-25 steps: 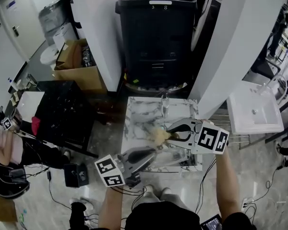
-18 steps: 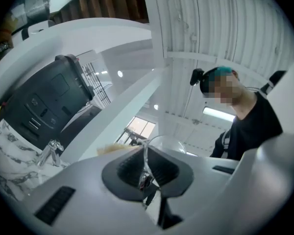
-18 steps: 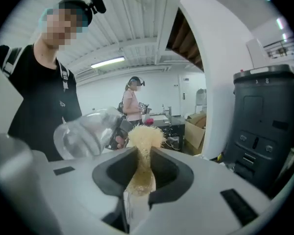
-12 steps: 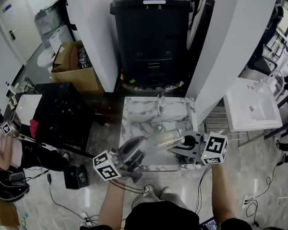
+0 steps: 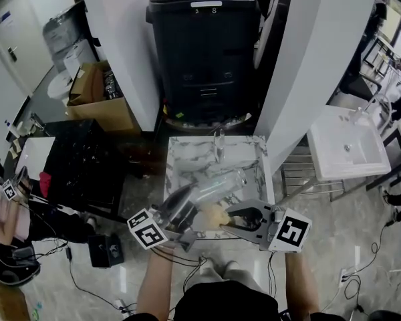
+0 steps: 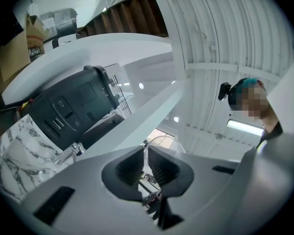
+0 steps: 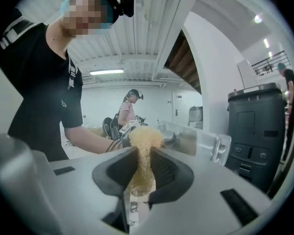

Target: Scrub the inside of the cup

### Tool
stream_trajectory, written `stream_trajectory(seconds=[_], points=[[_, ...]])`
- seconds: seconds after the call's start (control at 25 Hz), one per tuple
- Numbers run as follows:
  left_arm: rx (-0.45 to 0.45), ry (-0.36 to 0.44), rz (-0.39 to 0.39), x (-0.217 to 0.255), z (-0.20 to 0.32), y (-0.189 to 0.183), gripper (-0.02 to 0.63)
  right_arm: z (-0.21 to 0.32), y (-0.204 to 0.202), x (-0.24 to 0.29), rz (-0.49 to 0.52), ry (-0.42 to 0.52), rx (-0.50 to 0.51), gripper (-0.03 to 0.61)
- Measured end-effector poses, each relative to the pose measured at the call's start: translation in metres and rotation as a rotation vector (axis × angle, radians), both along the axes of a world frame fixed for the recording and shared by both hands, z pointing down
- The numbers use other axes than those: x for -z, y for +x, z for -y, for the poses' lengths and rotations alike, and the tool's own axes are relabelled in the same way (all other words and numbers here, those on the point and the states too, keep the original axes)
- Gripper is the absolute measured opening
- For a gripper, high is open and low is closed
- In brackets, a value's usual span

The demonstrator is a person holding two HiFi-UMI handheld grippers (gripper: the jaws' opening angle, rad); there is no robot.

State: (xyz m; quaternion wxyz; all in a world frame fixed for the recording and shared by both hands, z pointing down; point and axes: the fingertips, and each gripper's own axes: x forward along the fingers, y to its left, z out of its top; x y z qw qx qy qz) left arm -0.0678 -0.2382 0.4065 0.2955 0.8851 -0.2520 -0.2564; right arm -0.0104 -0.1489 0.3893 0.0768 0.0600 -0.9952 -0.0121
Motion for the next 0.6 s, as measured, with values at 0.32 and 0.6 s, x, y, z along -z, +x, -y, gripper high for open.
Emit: stream_trajectory(seconds=[0.32, 0.6], points=[[-0.178, 0.089, 0.145, -0.007, -0.035, 0.002, 0.028, 0.015, 0.011, 0.053, -0.162, 0.208, 0.108, 0.086], [-0.334, 0.227, 0.138, 0.008, -0.072, 0.009, 0.028, 0.039, 0.022, 0.026, -0.327, 0.093, 0.215, 0.086]])
